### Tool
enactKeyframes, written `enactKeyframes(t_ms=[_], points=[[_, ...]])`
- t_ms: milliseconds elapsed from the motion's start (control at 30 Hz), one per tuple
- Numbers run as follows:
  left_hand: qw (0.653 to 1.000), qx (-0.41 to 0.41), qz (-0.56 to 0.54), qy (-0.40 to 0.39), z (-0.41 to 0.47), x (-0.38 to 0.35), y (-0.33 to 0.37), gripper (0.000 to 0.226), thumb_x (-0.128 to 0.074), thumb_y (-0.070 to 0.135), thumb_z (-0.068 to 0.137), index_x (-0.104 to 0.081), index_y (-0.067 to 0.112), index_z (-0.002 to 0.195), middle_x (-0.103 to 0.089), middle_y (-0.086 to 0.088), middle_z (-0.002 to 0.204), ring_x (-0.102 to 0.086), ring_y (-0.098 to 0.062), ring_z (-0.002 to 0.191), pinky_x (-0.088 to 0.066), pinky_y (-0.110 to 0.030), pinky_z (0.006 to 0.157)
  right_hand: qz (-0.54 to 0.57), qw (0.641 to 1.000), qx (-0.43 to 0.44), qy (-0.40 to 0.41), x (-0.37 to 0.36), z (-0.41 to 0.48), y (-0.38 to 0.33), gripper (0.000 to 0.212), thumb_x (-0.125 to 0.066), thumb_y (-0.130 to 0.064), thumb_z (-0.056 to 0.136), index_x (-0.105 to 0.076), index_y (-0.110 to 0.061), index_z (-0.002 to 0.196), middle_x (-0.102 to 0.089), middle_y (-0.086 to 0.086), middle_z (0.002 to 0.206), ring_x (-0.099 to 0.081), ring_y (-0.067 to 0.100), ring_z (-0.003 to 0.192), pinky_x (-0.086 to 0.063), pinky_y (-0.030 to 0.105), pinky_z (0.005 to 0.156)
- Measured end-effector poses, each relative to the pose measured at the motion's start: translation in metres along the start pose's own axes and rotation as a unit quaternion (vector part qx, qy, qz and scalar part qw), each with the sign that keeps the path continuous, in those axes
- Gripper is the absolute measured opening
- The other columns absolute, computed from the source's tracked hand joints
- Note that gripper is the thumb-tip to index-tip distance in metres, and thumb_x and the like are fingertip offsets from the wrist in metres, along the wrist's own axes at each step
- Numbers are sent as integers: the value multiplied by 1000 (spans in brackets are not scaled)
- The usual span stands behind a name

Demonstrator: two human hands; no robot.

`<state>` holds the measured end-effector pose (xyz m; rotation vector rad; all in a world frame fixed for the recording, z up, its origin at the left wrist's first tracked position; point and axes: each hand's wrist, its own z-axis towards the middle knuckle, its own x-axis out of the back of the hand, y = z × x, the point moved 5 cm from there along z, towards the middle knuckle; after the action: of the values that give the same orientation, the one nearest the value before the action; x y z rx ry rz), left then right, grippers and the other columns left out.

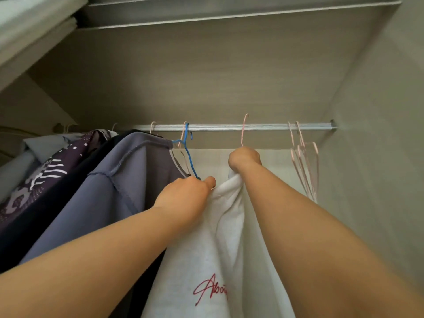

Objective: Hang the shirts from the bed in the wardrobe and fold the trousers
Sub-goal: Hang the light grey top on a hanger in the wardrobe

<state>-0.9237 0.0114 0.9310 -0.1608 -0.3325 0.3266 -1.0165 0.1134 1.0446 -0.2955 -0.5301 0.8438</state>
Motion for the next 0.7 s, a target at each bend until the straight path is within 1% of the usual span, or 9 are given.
enactKeyframes(t_ms=[100, 200, 233, 333, 400, 500, 533, 633, 700], points=[[1000, -10, 9, 6, -2, -2, 4, 46, -46, 5, 89, -36, 26, 129, -56, -6, 97, -50, -28, 77, -39, -35, 62, -30, 999, 7, -31, -2, -2, -1, 37, -36, -10, 95, -48, -3, 129, -54, 10, 126, -51, 22, 84, -39, 23, 59], [1000, -4, -16, 7, -2, 1, 4, 51, -46, 9, 90, -35, 34, 133, -56, -6, 102, -57, -31, 92, -39, -34, 65, -17, 998, 32, -55, -4, 1, -10, 39, -34, -8, 95, -46, -1, 131, -54, 15, 127, -55, 28, 100, -39, 29, 71], [1000, -2, -25, 9, -3, 2, 4, 52, -45, 11, 90, -34, 38, 133, -56, -5, 103, -57, -31, 93, -39, -34, 65, 2, 996, 41, -77, -7, 1, -12, 37, -34, -7, 95, -47, 0, 129, -56, 17, 119, -55, 29, 94, -39, 31, 71], [999, 3, -18, 37, -9, 5, 4, 50, -39, 11, 91, -35, 36, 133, -58, -2, 108, -59, -29, 91, -46, -36, 69, 105, 983, 28, -147, -16, -2, -11, 19, -37, -9, 94, -52, 0, 102, -52, 11, 74, -47, 20, 62, -42, 31, 66], [998, 12, -28, 52, -15, 4, 4, 46, -37, 11, 90, -36, 32, 131, -56, -1, 111, -59, -29, 92, -45, -36, 72, 164, 972, 7, -170, -17, -8, -9, 13, -43, -14, 91, -51, -6, 85, -50, 7, 70, -47, 18, 62, -44, 29, 63], [996, 29, -52, 62, -21, 7, 2, 41, -35, 17, 93, -36, 29, 132, -55, 0, 115, -58, -31, 96, -42, -36, 74, 186, 970, 12, -155, -14, -12, -11, 16, -55, -23, 83, -54, -9, 92, -57, 7, 86, -58, 22, 77, -46, 27, 61], [995, 33, -59, 66, -22, 11, 0, 42, -34, 19, 94, -33, 30, 135, -54, -1, 117, -58, -32, 97, -42, -37, 75, 200, 968, 15, -152, -13, -12, -13, 18, -57, -24, 81, -54, -10, 91, -58, 7, 84, -58, 22, 75, -44, 27, 58], [992, 43, -91, 74, -26, 22, -2, 48, -28, 35, 99, -18, 36, 146, -47, -1, 125, -55, -30, 105, -44, -36, 82, 254, 949, 27, -187, -21, -21, -25, 17, -56, -23, 80, -52, -14, 67, -54, 2, 51, -50, 18, 49, -37, 23, 49], [988, 54, -127, 64, -28, 30, -1, 52, -25, 50, 97, -16, 40, 147, -40, 1, 135, -47, -25, 117, -42, -35, 90, 291, 935, 29, -202, -27, -28, -35, 24, -53, -24, 78, -50, -17, 55, -50, 0, 41, -47, 17, 43, -36, 25, 49]])
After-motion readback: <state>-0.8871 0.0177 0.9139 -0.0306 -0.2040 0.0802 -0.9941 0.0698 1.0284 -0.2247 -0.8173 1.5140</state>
